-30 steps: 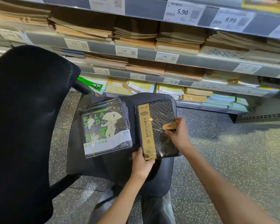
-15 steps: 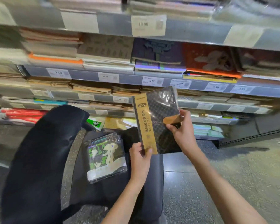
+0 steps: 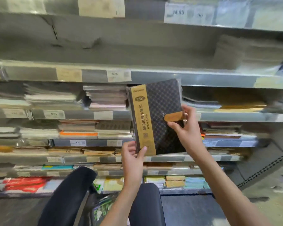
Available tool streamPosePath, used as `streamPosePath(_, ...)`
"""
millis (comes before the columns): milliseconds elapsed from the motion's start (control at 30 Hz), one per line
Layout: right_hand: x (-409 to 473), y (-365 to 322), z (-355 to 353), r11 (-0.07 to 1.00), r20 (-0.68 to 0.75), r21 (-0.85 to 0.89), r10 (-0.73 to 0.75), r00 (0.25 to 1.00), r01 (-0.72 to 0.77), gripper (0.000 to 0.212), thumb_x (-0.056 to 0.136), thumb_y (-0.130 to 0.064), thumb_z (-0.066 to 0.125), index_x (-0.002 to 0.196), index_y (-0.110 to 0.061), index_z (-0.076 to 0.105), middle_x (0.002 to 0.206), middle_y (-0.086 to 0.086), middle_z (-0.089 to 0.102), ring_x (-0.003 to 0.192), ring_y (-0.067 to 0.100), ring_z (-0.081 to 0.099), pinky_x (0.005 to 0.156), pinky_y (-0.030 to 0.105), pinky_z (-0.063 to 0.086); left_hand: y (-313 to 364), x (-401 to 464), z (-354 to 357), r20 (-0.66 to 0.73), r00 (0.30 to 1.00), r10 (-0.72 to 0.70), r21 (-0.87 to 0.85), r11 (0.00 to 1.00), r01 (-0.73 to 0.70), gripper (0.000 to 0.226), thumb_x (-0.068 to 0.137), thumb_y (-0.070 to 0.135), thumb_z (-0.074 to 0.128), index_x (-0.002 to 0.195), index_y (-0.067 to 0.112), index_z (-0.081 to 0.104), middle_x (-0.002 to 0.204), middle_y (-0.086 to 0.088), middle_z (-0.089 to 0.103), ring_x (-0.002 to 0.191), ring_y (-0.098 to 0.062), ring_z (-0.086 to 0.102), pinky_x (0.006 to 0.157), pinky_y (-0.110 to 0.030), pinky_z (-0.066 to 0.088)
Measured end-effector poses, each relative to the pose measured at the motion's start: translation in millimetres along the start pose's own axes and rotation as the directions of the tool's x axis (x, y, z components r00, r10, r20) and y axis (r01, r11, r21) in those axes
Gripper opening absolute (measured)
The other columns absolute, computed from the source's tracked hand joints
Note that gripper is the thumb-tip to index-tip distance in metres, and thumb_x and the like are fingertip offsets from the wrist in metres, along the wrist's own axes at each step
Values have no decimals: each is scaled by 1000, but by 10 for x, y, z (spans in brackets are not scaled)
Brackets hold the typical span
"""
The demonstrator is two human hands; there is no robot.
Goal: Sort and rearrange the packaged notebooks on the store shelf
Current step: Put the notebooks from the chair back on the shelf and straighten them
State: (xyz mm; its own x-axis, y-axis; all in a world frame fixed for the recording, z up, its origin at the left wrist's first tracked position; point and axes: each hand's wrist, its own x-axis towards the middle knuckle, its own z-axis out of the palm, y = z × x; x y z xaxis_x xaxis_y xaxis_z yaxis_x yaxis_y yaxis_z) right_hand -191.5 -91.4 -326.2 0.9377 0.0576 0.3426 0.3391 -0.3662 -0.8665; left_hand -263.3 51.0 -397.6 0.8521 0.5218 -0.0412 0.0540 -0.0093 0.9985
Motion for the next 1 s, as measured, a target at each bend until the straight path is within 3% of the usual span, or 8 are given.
streamPosePath(100,121,-421,-150,999,-20,32,-40,999,41,55,81,-9,68,126,-19,37,117,-7,52,108,2,52,89,18,43,432,55,-66,24,996,90,-2,996,-90,31,81,13,69,103,20,48,94,9,55,85,1,52,65,-12,40)
streamPosePath(267,403,-985,-351,992,-87,23,-122,989,125,60,80,-9,69,130,-17,36,119,-5,52,108,2,53,95,20,42,1084,176,-82,36,987,154,-35,988,-152,30,81,12,68,101,22,49,94,10,56,86,-2,53,64,-12,38)
streamPosePath(433,772,-1445,-565,979,-123,-15,-205,971,205,60,81,-12,68,131,-18,35,114,-15,47,102,-6,49,84,7,40,1677,301,-41,58,954,294,-66,955,-290,28,81,16,68,103,19,50,95,9,57,89,-4,55,65,-13,41)
streamPosePath(600,1239,-1818,-828,966,-134,4,-256,957,259,53,82,-15,69,126,-19,39,100,-20,51,90,-11,51,79,8,42,2250,521,110,25,903,428,-58,903,-426,27,80,18,70,100,17,52,93,7,57,87,-4,55,68,-13,42)
streamPosePath(667,1442,-1895,-944,964,-109,67,-250,962,258,51,81,-15,69,123,-20,41,99,-19,54,95,-4,56,86,19,47,2433,610,189,20,889,457,-51,889,-456,27,80,19,70,101,17,54,95,5,60,89,-6,57,72,-14,44)
streamPosePath(767,1712,-1943,-1079,968,-70,125,-212,975,220,53,82,-17,69,127,-19,42,105,-10,55,105,13,57,85,22,47,2650,706,309,24,881,472,-60,880,-470,26,82,22,68,105,16,57,97,3,62,92,-8,58,78,-17,47)
streamPosePath(833,1881,-1954,-1144,980,-67,106,-164,984,170,60,82,-22,69,134,-16,40,114,-5,46,105,12,50,87,20,43,2789,754,382,11,876,483,-47,875,-482,25,83,23,67,106,19,58,96,4,63,91,-7,59,73,-14,45)
streamPosePath(1000,2096,-1918,-1274,980,-9,-144,-141,990,139,73,83,-38,65,142,-13,32,138,10,35,119,19,45,98,27,38,3067,849,456,-32,876,481,-6,877,-481,29,82,21,68,109,28,59,89,4,63,83,-4,59,64,-14,41)
